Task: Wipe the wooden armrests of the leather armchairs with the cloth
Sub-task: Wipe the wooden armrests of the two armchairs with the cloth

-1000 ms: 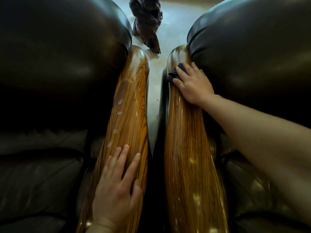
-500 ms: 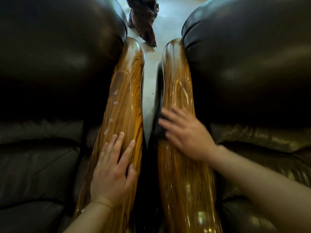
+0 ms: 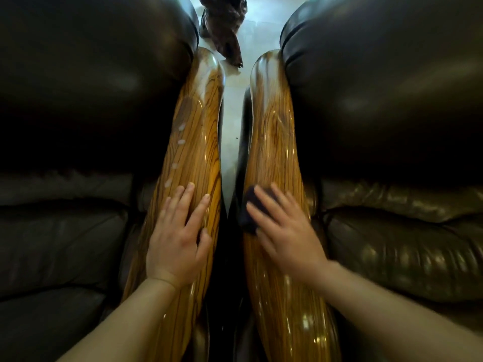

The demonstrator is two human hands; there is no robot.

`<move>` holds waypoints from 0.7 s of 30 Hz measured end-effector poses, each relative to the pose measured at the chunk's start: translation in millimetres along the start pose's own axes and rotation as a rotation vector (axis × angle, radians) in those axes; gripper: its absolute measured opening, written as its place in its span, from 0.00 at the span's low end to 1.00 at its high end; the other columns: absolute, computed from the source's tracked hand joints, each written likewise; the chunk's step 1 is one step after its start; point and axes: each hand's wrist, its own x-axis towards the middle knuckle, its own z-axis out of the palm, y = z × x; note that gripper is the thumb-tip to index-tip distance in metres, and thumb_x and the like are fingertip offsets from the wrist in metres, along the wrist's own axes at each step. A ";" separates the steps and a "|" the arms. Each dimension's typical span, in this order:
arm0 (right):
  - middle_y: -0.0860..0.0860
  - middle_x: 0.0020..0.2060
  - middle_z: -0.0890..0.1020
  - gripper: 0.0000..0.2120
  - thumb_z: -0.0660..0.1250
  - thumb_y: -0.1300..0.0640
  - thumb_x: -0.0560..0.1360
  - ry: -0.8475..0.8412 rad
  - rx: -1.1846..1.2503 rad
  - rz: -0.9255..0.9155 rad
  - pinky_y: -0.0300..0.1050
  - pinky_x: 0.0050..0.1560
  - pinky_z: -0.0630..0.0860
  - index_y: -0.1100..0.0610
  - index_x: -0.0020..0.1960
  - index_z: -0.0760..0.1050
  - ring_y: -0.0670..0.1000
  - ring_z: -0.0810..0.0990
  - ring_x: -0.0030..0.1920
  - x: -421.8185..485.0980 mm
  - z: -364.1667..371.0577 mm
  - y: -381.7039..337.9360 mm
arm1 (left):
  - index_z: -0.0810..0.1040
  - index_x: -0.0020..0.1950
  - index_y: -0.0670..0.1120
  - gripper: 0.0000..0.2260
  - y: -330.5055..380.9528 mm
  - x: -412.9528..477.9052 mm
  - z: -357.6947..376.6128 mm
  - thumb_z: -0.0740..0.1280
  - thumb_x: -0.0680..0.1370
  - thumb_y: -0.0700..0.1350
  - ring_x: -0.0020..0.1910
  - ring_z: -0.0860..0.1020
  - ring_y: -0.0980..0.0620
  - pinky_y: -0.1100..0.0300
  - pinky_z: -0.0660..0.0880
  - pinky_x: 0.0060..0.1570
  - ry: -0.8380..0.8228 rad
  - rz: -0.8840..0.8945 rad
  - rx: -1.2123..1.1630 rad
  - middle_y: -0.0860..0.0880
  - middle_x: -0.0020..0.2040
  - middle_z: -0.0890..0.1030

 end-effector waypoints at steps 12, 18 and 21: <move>0.57 0.71 0.74 0.17 0.66 0.58 0.80 0.155 0.021 -0.111 0.61 0.72 0.66 0.59 0.68 0.77 0.61 0.68 0.74 32.3 -7.2 10.6 | 0.56 0.80 0.50 0.29 -16.8 -57.1 -8.6 0.57 0.80 0.53 0.80 0.47 0.49 0.46 0.49 0.77 -0.077 0.065 0.045 0.49 0.82 0.53; 0.54 0.55 0.82 0.14 0.60 0.56 0.82 0.341 0.315 0.255 0.45 0.59 0.69 0.58 0.64 0.78 0.55 0.76 0.57 118.6 -29.2 -44.0 | 0.50 0.81 0.53 0.27 -42.5 -59.9 -6.1 0.49 0.83 0.60 0.80 0.44 0.51 0.47 0.49 0.78 -0.039 0.013 0.037 0.50 0.82 0.49; 0.52 0.60 0.81 0.14 0.61 0.56 0.82 0.328 0.418 0.097 0.42 0.62 0.67 0.57 0.65 0.78 0.53 0.75 0.60 144.5 -31.8 -93.0 | 0.52 0.80 0.50 0.27 -42.4 -41.8 -4.3 0.51 0.83 0.57 0.80 0.44 0.51 0.49 0.47 0.78 0.039 -0.088 0.019 0.48 0.82 0.51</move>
